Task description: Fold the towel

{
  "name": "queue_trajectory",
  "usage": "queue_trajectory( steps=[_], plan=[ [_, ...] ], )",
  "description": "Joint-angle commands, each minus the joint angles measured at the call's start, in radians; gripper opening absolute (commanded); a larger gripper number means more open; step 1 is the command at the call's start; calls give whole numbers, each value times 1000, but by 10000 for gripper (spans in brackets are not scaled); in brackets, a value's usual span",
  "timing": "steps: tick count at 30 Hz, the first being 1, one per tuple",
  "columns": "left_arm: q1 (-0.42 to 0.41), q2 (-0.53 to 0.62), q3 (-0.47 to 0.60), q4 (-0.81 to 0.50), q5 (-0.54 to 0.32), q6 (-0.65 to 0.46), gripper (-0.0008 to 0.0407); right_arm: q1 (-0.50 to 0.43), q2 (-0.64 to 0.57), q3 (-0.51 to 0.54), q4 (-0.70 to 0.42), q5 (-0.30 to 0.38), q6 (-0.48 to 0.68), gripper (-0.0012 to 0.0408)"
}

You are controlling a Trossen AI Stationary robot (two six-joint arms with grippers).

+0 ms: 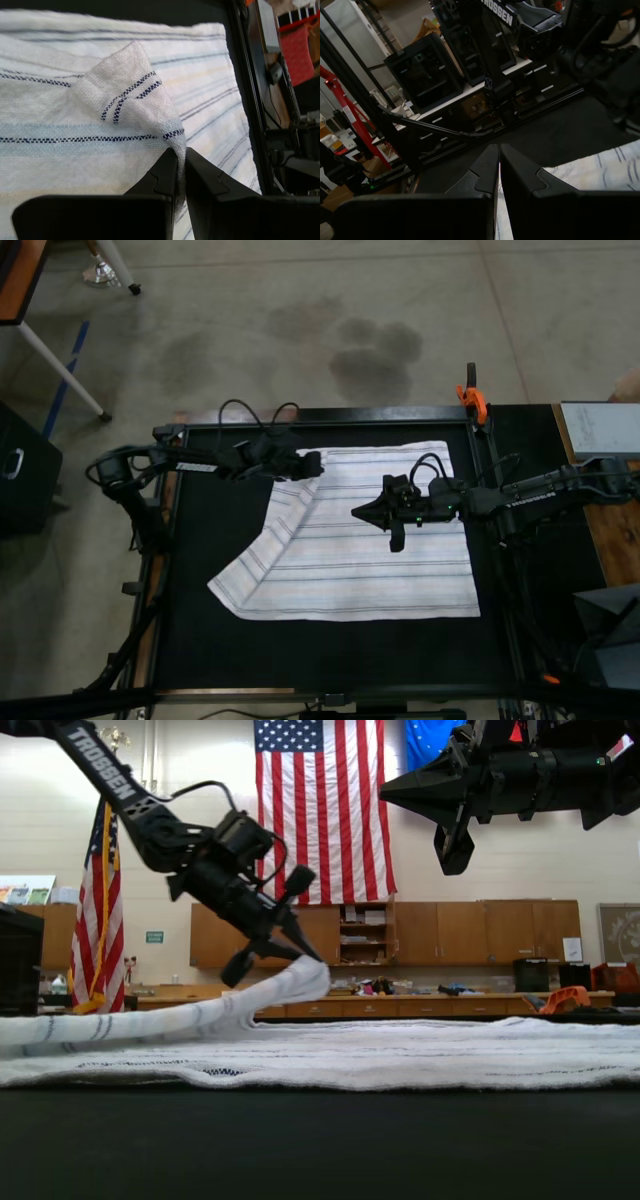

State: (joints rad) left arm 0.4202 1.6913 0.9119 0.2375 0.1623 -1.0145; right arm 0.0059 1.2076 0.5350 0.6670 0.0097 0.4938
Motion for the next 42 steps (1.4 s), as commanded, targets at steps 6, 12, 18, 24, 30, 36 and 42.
queue_trajectory(
  steps=[6,12,18,24,30,36,42],
  plan=[
    [-32,121,177,-6,21,11,8,1,-1,1,0,-1,5,-1],
    [-39,209,294,-65,22,35,8,13,-2,1,0,-1,6,-1],
    [-45,257,346,-98,29,79,8,14,-2,1,0,-1,10,0],
    [-45,247,346,-110,33,136,9,14,-2,1,0,-1,9,1],
    [-45,241,346,-110,72,193,32,14,-2,1,0,-1,10,1],
    [-45,211,346,-114,93,272,157,14,-2,1,0,-1,11,1],
    [-45,176,346,-160,110,322,314,14,-2,1,0,-1,23,0]
  ],
)
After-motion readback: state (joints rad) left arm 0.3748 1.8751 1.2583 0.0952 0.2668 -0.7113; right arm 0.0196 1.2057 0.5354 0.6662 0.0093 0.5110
